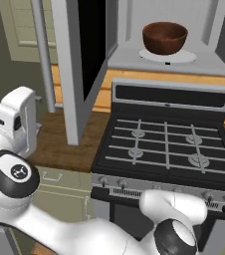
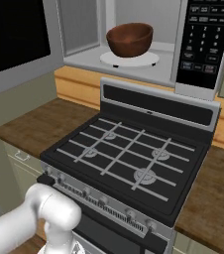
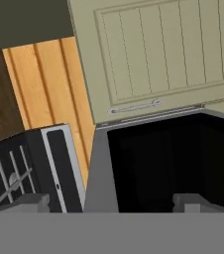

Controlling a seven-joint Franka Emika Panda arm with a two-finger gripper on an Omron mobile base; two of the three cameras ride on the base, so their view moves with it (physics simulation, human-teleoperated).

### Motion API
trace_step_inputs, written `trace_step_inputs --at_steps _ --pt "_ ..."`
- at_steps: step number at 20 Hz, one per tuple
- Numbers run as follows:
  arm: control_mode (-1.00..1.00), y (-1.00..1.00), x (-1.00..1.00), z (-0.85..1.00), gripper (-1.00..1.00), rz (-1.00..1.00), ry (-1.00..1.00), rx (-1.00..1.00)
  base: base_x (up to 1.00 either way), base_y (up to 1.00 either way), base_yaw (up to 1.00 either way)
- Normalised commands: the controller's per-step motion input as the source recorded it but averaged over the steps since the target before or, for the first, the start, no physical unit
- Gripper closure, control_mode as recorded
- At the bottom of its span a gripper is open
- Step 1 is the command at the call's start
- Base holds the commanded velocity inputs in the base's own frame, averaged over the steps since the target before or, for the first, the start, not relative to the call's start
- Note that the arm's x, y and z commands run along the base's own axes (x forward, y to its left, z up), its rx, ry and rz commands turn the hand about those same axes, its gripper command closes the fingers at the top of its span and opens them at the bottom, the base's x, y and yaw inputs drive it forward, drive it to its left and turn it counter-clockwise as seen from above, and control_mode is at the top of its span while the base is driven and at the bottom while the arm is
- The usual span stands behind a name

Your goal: Pick the tomato from the sink and place it in the bowl. Then pick the bowl and place it in the microwave. Then close the microwave door and press the start button.

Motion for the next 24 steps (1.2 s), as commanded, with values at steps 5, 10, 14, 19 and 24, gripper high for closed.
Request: trace_step_inputs --at_steps 5,10,14,19,24 --pt "-1.0 -0.88 -0.02 0.2 -1.0 0.0 -0.01 0.07 0.0 0.0 0.0" --pt "-1.0 -0.85 -0.51 0.39 -1.0 -0.05 -0.05 0.12 0.0 0.0 0.0" --pt "-1.0 -1.0 -0.24 0.28 -1.0 -0.06 0.01 0.18 0.0 0.0 0.0" --pt "-1.0 -1.0 -0.05 0.18 -1.0 -0.03 0.02 0.17 0.0 0.0 0.0" --pt "-1.0 -1.0 0.0 0.13 -1.0 -0.01 0.09 0.17 0.0 0.0 0.0"
